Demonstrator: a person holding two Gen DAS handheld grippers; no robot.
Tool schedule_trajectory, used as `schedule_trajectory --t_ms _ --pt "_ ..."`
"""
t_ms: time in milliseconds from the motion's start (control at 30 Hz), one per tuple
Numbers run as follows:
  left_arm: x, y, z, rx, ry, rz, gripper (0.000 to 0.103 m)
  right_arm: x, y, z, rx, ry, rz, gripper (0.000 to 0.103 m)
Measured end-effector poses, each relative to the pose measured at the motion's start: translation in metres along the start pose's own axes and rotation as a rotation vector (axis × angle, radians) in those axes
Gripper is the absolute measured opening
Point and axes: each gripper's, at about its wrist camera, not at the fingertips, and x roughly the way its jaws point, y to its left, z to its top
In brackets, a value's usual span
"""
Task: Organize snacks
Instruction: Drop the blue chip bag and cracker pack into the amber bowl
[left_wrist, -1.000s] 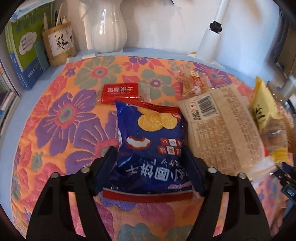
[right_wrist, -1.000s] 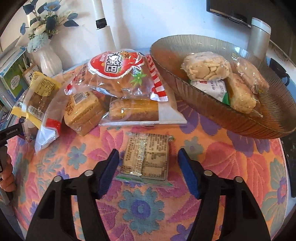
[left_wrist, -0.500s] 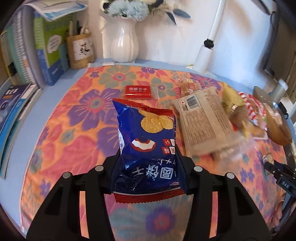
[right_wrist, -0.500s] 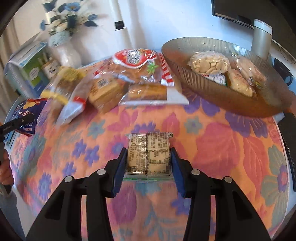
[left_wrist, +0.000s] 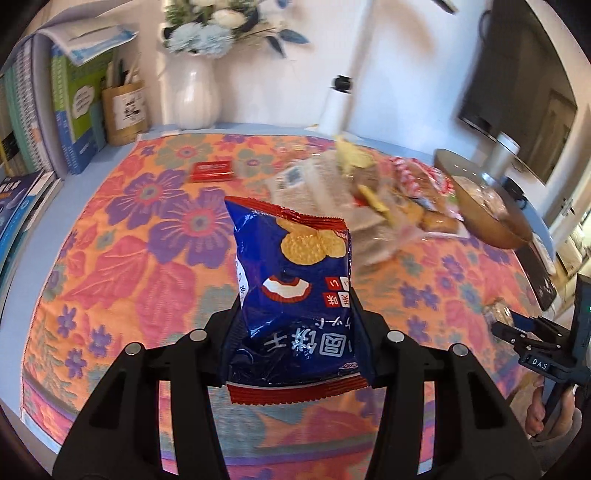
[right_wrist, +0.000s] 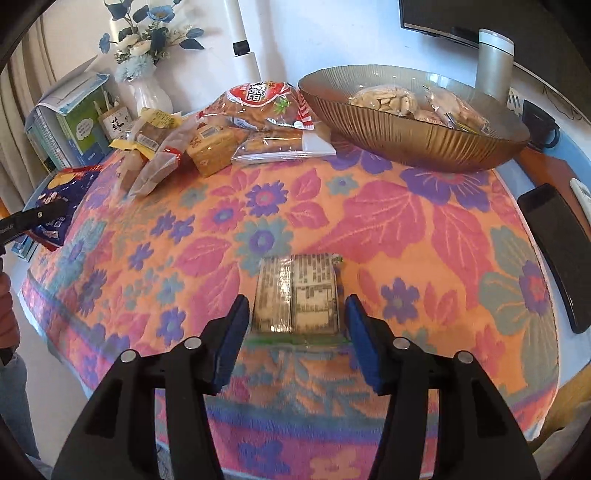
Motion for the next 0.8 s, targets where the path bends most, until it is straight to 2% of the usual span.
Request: schedule_trajectory --t_ms 100,167,233,333,433,600,800 --pt "-0.004 -0.016 0.002 0.031 -0.005 -0.028 0.050 0.004 0.005 0.002 -0.012 -0.001 -0.025 0.054" --pt "-0.007 -0.027 0.004 0.049 -0.012 -0.045 0.050 0.007 0.013 0.004 -0.046 -0.006 -0.073 0.053" --pt "-0.011 -0.042 0.008 0.081 -0.022 -0.060 0.050 0.007 0.022 0.005 -0.084 -0.017 -0.097 0.047" --pt "-0.013 -0.063 0.019 0.124 -0.031 -0.085 0.050 -0.004 0.025 0.011 -0.080 -0.034 -0.042 0.045" --pt "-0.013 -0.085 0.037 0.160 -0.032 -0.123 0.050 -0.028 0.016 0.026 -0.044 -0.088 0.007 0.045" --pt "-0.004 -0.134 0.075 0.234 -0.038 -0.178 0.050 -0.068 -0.024 0.066 0.038 -0.214 -0.018 0.045" --pt "0.033 -0.207 0.111 0.301 -0.019 -0.247 0.050 -0.068 -0.091 0.111 0.215 -0.226 -0.044 0.045"
